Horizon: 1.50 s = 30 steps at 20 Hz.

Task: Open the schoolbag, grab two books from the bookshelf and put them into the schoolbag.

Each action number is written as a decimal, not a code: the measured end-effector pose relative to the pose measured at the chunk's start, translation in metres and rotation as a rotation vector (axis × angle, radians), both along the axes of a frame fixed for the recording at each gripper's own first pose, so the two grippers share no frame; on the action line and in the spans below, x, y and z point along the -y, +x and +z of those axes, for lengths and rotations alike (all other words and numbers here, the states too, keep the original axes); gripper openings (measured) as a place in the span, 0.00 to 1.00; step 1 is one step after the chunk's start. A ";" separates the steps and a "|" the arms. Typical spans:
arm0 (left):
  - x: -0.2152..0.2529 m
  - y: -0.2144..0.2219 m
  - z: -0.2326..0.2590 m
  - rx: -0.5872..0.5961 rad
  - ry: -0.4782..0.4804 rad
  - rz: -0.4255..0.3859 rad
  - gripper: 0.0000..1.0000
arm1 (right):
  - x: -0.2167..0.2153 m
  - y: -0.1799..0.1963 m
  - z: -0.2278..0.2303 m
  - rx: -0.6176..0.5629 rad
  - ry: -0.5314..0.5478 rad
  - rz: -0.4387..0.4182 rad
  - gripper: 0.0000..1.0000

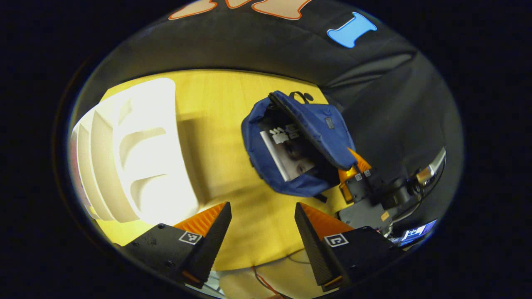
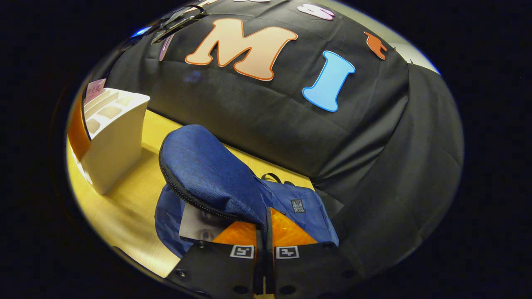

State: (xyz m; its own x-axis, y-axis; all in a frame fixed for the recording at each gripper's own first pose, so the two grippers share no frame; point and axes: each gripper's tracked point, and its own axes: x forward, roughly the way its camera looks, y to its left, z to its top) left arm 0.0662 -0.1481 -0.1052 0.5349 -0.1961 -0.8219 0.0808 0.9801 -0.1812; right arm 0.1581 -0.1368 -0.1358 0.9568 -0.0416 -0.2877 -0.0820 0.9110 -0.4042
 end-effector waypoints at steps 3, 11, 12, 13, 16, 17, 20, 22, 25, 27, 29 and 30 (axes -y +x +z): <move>-0.017 -0.027 0.015 -0.085 -0.076 0.017 0.88 | 0.001 0.000 -0.001 -0.004 -0.015 0.000 0.03; -0.166 -0.059 0.096 -0.088 -0.014 0.156 0.88 | 0.006 -0.001 0.001 -0.023 -0.049 -0.076 0.05; -0.186 -0.062 0.108 -0.077 -0.004 0.178 0.87 | 0.008 -0.001 -0.001 -0.024 -0.044 -0.095 0.05; -0.207 -0.065 0.121 -0.063 0.010 0.203 0.87 | 0.008 -0.001 -0.001 -0.028 -0.039 -0.110 0.05; -0.265 -0.075 0.150 -0.026 0.054 0.273 0.87 | 0.011 -0.003 0.002 -0.033 -0.052 -0.147 0.05; -0.284 -0.080 0.158 -0.014 0.070 0.298 0.87 | 0.012 -0.003 0.001 -0.036 -0.060 -0.155 0.05; -0.340 -0.088 0.168 0.013 0.117 0.382 0.87 | 0.013 -0.004 -0.002 -0.046 -0.068 -0.169 0.07; -0.364 -0.092 0.166 0.020 0.108 0.426 0.87 | 0.013 -0.005 -0.004 -0.053 -0.079 -0.178 0.05; -0.392 -0.092 0.148 0.012 0.084 0.457 0.88 | 0.013 -0.005 -0.006 -0.063 -0.087 -0.186 0.05; -0.408 -0.089 0.132 0.001 0.058 0.476 0.88 | 0.014 -0.006 -0.006 -0.064 -0.087 -0.194 0.07; -0.417 -0.084 0.116 -0.013 0.020 0.492 0.87 | 0.014 -0.008 -0.006 -0.070 -0.084 -0.203 0.07; -0.418 -0.080 0.111 -0.019 -0.002 0.495 0.88 | 0.013 -0.008 -0.007 -0.074 -0.089 -0.205 0.07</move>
State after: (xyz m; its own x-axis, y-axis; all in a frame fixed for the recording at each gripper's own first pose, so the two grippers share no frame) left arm -0.0136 0.2699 0.0057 0.5489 0.0763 -0.8324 -0.3975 0.8998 -0.1796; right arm 0.1501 -0.1495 -0.1425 0.9023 -0.2610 -0.3431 0.0684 0.8725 -0.4837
